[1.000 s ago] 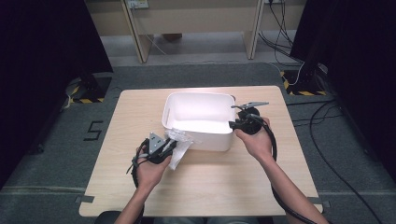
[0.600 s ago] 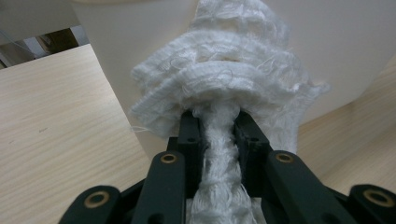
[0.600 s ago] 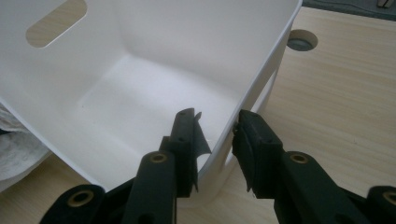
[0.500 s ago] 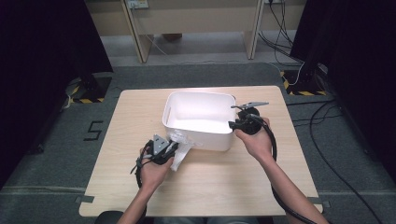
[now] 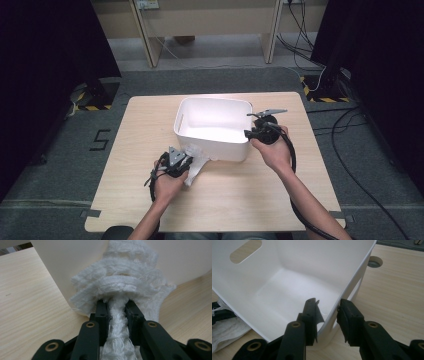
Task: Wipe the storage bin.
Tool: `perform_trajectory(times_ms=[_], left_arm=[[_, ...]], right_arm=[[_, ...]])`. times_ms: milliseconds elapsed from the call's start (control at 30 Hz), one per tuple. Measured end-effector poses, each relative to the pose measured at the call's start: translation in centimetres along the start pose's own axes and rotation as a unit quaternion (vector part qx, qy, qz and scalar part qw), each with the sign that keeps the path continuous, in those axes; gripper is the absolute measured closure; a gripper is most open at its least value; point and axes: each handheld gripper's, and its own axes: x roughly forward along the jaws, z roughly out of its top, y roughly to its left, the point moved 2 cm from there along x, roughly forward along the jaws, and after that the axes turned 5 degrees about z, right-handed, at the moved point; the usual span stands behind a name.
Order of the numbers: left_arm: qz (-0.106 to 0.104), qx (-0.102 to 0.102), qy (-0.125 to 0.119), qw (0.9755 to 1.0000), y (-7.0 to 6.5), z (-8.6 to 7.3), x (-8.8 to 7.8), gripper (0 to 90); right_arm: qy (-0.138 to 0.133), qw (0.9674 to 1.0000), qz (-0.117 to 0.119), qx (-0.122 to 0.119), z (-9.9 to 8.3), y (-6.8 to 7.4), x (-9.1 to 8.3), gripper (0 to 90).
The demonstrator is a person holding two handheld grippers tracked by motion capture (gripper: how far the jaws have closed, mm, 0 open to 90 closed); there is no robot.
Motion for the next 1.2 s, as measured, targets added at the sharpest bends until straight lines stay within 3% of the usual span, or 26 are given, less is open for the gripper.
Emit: perform_trajectory(times_ms=[367, 600, 1200], left_arm=[[-0.003, -0.002, 0.013, 0.9999, -0.1, -0.3, 0.6, 75.2], [-0.005, -0.007, 0.007, 0.9999, -0.2, 0.0, 0.4, 75.3], [-0.012, -0.001, -0.038, 0.9992, -1.0, 3.6, -2.1, 75.3]], right_arm=[[0.0, 1.0, 0.0, 0.001, 0.0, 0.0, 0.0, 67.7], [0.0, 1.0, 0.0, 0.001, 0.0, 0.0, 0.0, 67.7], [0.001, 1.0, 0.0, 0.002, 0.0, -0.1, 0.0, 67.7]])
